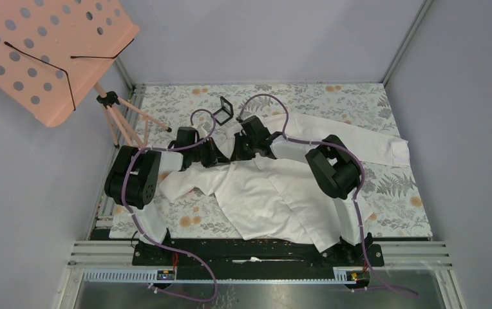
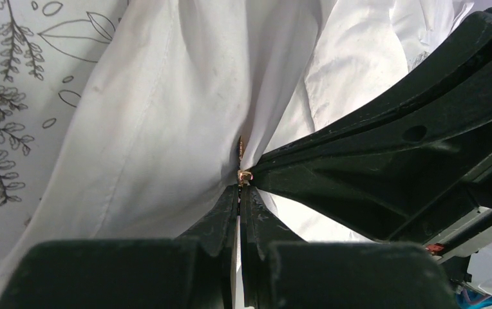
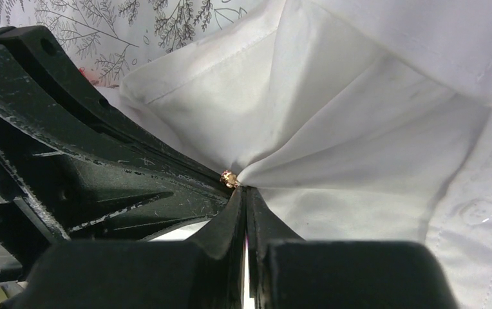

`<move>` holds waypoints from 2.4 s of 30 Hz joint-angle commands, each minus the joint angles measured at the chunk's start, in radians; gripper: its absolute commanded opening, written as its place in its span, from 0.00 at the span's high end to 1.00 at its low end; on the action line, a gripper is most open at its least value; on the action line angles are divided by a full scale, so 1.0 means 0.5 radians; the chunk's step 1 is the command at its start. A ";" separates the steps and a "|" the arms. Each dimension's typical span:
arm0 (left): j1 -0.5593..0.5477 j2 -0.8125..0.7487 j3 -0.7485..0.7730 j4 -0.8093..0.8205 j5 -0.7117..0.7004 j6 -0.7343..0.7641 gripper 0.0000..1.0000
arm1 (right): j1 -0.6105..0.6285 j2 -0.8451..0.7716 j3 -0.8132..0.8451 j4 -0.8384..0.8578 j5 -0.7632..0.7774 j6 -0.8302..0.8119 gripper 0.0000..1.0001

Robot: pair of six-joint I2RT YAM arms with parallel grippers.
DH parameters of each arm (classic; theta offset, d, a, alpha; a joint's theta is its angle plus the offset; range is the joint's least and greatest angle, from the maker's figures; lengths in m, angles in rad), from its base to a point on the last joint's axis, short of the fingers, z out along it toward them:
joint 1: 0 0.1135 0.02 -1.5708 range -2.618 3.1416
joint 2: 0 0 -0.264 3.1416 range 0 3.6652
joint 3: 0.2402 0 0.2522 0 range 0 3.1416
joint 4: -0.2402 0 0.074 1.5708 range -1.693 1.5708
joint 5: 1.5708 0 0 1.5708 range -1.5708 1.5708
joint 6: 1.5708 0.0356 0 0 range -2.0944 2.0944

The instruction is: Pin the brooch onto the clothing

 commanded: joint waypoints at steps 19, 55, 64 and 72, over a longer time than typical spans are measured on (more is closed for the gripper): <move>-0.043 -0.387 -0.130 -0.065 -0.019 0.141 1.00 | -0.024 -0.441 -0.316 0.152 0.181 -0.004 1.00; -0.061 -0.284 0.526 -1.059 -1.267 0.353 0.13 | -0.887 -1.414 -0.827 -1.070 0.671 -0.412 0.13; -0.055 -0.137 0.516 -1.002 -1.261 0.320 0.13 | -1.162 -0.898 -0.537 -1.016 0.385 -0.482 0.16; -0.055 -0.096 0.518 -0.960 -1.237 0.310 0.18 | -1.178 -0.632 -0.344 -0.989 0.303 -0.432 0.19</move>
